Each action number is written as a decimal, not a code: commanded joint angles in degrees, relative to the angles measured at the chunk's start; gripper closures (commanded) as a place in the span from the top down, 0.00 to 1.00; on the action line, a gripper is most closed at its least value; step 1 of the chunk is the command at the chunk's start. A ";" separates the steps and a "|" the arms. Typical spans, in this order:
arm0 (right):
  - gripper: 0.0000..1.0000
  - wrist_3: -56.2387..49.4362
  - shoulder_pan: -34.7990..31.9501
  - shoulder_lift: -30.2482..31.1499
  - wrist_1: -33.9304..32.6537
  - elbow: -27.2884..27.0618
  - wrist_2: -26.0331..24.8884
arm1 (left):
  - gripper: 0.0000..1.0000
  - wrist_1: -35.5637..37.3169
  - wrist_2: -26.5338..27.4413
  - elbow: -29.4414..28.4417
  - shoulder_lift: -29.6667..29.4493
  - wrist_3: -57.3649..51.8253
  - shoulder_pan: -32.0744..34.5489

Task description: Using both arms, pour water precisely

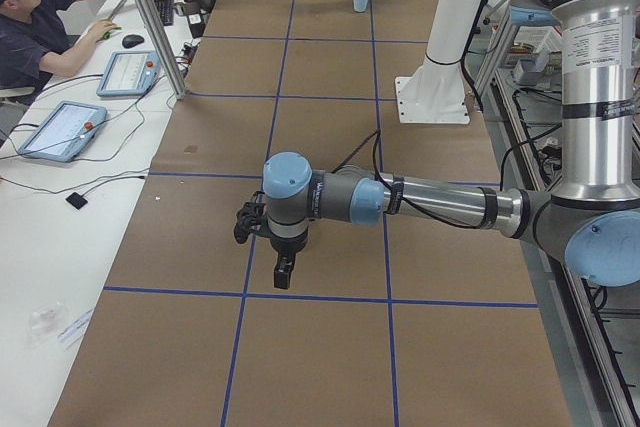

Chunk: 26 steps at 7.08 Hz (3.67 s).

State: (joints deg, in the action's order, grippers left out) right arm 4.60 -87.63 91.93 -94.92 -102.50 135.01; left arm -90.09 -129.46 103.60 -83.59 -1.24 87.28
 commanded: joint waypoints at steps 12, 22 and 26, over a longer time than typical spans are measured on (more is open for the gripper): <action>1.00 0.67 0.00 -0.44 -0.09 -0.51 -0.37 | 1.00 -41.83 3.78 -11.03 -0.86 52.91 -24.78; 1.00 0.76 0.00 -0.44 0.00 -0.42 -0.45 | 0.00 -42.18 3.34 -18.70 -6.85 53.00 -28.83; 1.00 2.17 0.00 -0.61 0.00 0.02 -0.54 | 0.00 -33.10 -10.86 -15.29 -9.99 53.00 -21.29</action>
State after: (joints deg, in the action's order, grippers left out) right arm 6.69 -87.63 91.39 -94.92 -102.63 134.42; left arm -128.10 -135.81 86.07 -91.74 51.79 62.80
